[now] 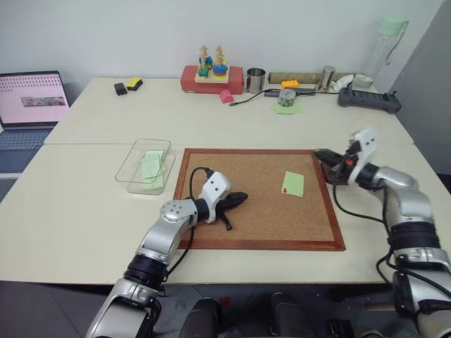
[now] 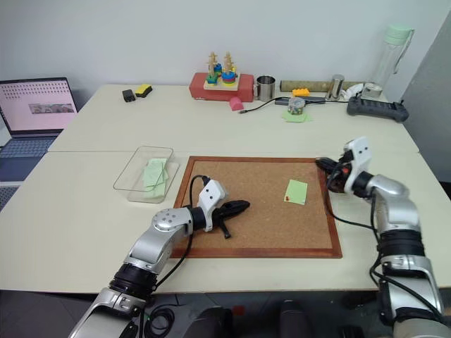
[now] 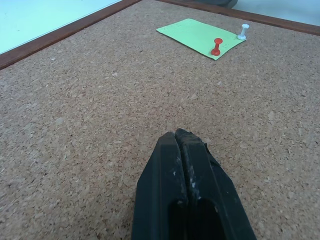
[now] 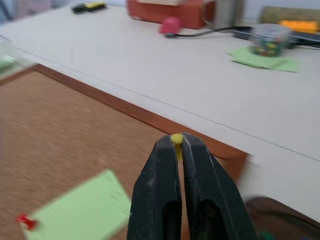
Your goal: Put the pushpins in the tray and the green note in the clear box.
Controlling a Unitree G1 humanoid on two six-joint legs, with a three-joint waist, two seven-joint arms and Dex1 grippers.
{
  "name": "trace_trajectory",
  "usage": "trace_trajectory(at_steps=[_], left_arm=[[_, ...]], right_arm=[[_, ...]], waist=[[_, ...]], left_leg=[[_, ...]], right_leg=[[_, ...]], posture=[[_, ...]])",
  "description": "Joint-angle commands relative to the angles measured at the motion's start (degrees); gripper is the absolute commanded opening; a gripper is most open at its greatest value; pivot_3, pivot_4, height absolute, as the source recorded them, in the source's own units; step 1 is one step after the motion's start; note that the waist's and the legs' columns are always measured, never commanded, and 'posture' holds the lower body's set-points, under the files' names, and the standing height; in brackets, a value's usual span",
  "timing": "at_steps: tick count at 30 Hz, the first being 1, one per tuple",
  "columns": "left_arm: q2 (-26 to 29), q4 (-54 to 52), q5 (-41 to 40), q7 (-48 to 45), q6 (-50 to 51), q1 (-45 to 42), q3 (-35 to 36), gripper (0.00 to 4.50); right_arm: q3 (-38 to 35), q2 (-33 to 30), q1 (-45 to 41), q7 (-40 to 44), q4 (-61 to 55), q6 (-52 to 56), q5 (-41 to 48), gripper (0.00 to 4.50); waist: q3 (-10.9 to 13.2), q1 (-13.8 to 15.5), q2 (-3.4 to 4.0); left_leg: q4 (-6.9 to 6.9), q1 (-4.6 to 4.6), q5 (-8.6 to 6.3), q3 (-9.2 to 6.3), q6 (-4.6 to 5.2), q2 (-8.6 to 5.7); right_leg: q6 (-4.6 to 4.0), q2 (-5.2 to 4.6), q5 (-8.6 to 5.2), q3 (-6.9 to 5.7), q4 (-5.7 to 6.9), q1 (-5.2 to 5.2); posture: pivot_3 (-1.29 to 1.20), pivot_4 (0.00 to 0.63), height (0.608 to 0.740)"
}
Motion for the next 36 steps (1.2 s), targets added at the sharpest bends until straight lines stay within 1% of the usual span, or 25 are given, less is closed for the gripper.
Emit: trace_trajectory(at_steps=[1, 6, 8, 9, 16, 18, 20, 21, 22, 26, 29, 32, 36], left_arm=[[0.2, 1.9, 1.8, 0.2, 1.1, 1.7, -1.1, 0.0], [0.2, 2.3, 2.0, 0.0, 1.1, 1.4, -1.3, 0.0], [0.2, 2.4, 2.0, -0.1, 1.1, 1.3, -1.3, 0.0], [0.1, 2.4, 2.1, -0.1, 1.1, 1.3, -1.3, 0.0], [0.3, 2.2, 2.0, -0.2, 1.3, 1.6, -1.2, 0.0], [0.2, 2.1, 2.0, -0.2, 1.3, 1.7, -1.2, 0.0], [0.2, 2.0, 2.0, -0.2, 1.4, 1.8, -1.3, 0.0], [0.2, 2.0, 2.0, -0.3, 1.4, 1.8, -1.3, 0.0], [0.3, 1.9, 1.9, -0.3, 1.4, 1.9, -1.3, 0.0], [0.5, 1.5, 1.8, -0.9, 1.7, 2.1, -1.5, 0.0], [0.7, 1.4, 1.9, -1.1, 1.8, 2.1, -1.6, 0.0], [0.9, 1.5, 1.9, -1.2, 1.8, 2.0, -1.5, 0.0], [1.1, 1.6, 2.0, -1.2, 1.8, 1.9, -1.4, 0.0]], right_arm=[[-1.0, -2.6, 2.7, -2.0, -0.6, 1.5, -1.8, 0.01], [-0.7, -2.5, 4.0, -4.2, -0.2, 3.7, -2.7, 0.01], [-0.6, -2.2, 3.8, -5.3, 0.8, 3.2, -3.4, 0.52], [-0.7, -2.0, 3.6, -6.1, 1.4, 2.5, -3.7, 0.59], [-1.8, -1.7, 2.5, -7.4, 2.3, 0.0, -3.9, 1.92], [-2.4, -2.2, 2.6, -6.5, 1.0, 0.0, -3.0, 2.27], [-2.6, -2.7, 3.1, -4.5, -1.0, 0.3, -1.9, 2.71], [-2.2, -3.3, 3.8, -2.7, -2.5, 0.5, -1.5, 2.91], [-1.4, -4.0, 4.9, -0.4, -4.8, 0.4, -1.3, 3.02], [2.5, -6.9, 9.7, 8.4, -14.1, 1.5, -0.2, 3.02], [5.6, -7.8, 13.0, 12.6, -20.2, 2.5, 0.3, 3.02], [7.9, -6.2, 13.9, 12.1, -22.2, 1.8, -0.8, 3.02], [10.1, -3.2, 12.7, 10.2, -20.0, 0.3, -2.6, 3.02]], waist=[[0.0, -0.1, 0.02], [-0.1, -0.2, 0.05], [-0.1, -0.1, 0.06], [-0.1, -0.1, 0.06], [-0.1, -0.1, 0.06], [-0.1, -0.1, 0.06], [-0.1, -0.1, 0.06], [-0.1, -0.1, 0.06], [-0.1, -0.1, 0.06], [-0.1, -0.1, 0.06], [-0.1, -0.2, 0.05], [-0.1, -0.2, 0.05], [-0.1, -0.2, 0.04]], left_leg=[[0.0, 0.01, 0.0, 0.01, 0.0, 0.0], [0.01, 0.02, 0.0, 0.06, 0.0, 0.0], [0.01, 0.03, 0.0, 0.07, 0.0, 0.0], [0.01, 0.02, 0.0, 0.05, 0.0, 0.01], [0.01, 0.02, 0.0, 0.05, 0.0, 0.0], [0.01, 0.02, 0.0, 0.05, 0.0, 0.0], [0.01, 0.01, 0.0, 0.05, 0.0, 0.0], [0.01, 0.02, 0.0, 0.05, 0.0, 0.0], [0.01, 0.01, 0.0, 0.04, 0.0, 0.0], [0.0, 0.0, 0.0, 0.01, 0.0, 0.01], [-0.01, 0.01, -0.01, -0.01, 0.0, 0.02], [0.0, 0.02, 0.0, 0.01, 0.0, 0.03], [0.01, 0.03, 0.0, 0.0, 0.0, 0.04]], right_leg=[[0.0, 0.01, 0.0, 0.01, 0.0, 0.0], [0.15, 0.01, -0.09, 0.07, 0.01, 0.01], [0.16, 0.01, -0.1, 0.07, 0.01, 0.0], [0.16, 0.01, -0.1, 0.05, 0.01, 0.01], [0.16, 0.01, -0.09, 0.06, 0.0, 0.01], [0.17, 0.01, -0.1, 0.06, 0.0, 0.01], [0.18, 0.01, -0.11, 0.05, 0.0, 0.01], [0.17, 0.01, -0.1, 0.06, 0.0, 0.01], [0.18, 0.01, -0.11, 0.06, 0.0, 0.01], [0.22, 0.01, -0.13, 0.02, -0.02, 0.01], [0.27, 0.01, -0.16, 0.0, -0.04, 0.02], [0.28, 0.03, -0.17, 0.01, -0.03, 0.02], [0.29, 0.03, -0.17, 0.01, -0.03, 0.02]], posture=[[0.0, 0.15, 0.74], [0.0, 0.15, 0.74], [0.0, 0.15, 0.74], [0.0, 0.15, 0.74], [0.0, 0.15, 0.74], [0.0, 0.15, 0.74], [0.0, 0.15, 0.74], [0.0, 0.15, 0.74], [0.0, 0.15, 0.74], [0.0, 0.15, 0.74], [0.0, 0.15, 0.74], [0.0, 0.15, 0.74], [0.0, 0.15, 0.74]])
